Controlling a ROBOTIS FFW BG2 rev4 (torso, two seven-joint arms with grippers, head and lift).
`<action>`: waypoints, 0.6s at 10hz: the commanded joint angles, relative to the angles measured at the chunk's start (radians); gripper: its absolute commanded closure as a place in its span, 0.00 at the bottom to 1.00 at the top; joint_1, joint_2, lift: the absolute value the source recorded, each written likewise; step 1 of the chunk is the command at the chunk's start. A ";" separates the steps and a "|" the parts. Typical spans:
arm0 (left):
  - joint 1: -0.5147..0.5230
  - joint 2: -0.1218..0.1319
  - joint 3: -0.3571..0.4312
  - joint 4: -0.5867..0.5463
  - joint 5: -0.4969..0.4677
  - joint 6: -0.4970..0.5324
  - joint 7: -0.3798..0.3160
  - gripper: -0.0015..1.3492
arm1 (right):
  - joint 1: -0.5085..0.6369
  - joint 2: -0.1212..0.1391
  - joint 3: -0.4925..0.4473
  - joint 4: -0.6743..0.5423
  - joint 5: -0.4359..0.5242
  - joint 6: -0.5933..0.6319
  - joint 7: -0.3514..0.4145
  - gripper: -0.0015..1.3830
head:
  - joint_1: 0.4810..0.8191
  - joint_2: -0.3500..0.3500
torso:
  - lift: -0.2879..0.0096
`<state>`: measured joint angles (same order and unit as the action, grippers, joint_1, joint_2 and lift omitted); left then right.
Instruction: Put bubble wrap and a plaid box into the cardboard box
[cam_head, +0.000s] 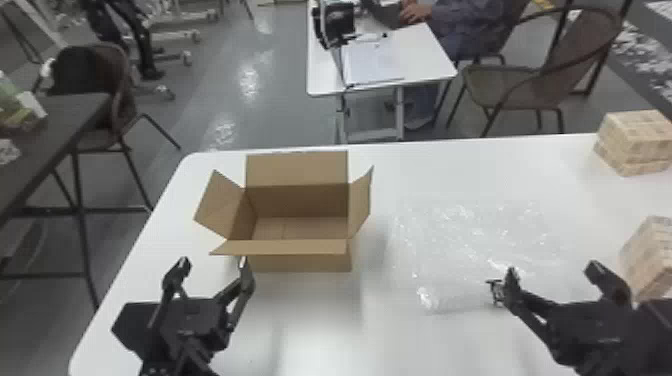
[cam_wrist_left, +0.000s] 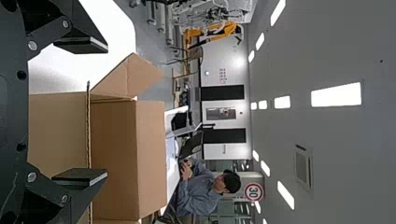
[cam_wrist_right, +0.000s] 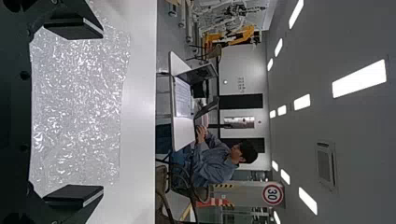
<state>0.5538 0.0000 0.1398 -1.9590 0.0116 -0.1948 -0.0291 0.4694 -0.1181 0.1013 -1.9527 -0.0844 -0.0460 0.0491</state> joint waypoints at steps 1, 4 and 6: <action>0.000 -0.003 0.001 0.002 0.004 -0.002 0.000 0.25 | 0.002 0.000 0.000 0.000 0.002 0.000 0.000 0.09 | 0.63 0.73 | 0.60; 0.000 -0.003 0.000 0.002 0.004 -0.005 0.000 0.25 | 0.002 0.000 0.000 -0.002 0.003 0.000 0.000 0.09 | 0.63 0.73 | 0.60; 0.003 -0.003 0.000 0.003 0.001 -0.011 0.000 0.25 | 0.003 0.000 0.000 -0.002 0.003 0.000 0.000 0.09 | 0.63 0.73 | 0.60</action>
<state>0.5563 0.0000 0.1396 -1.9571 0.0120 -0.2047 -0.0291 0.4720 -0.1181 0.1014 -1.9543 -0.0813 -0.0460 0.0491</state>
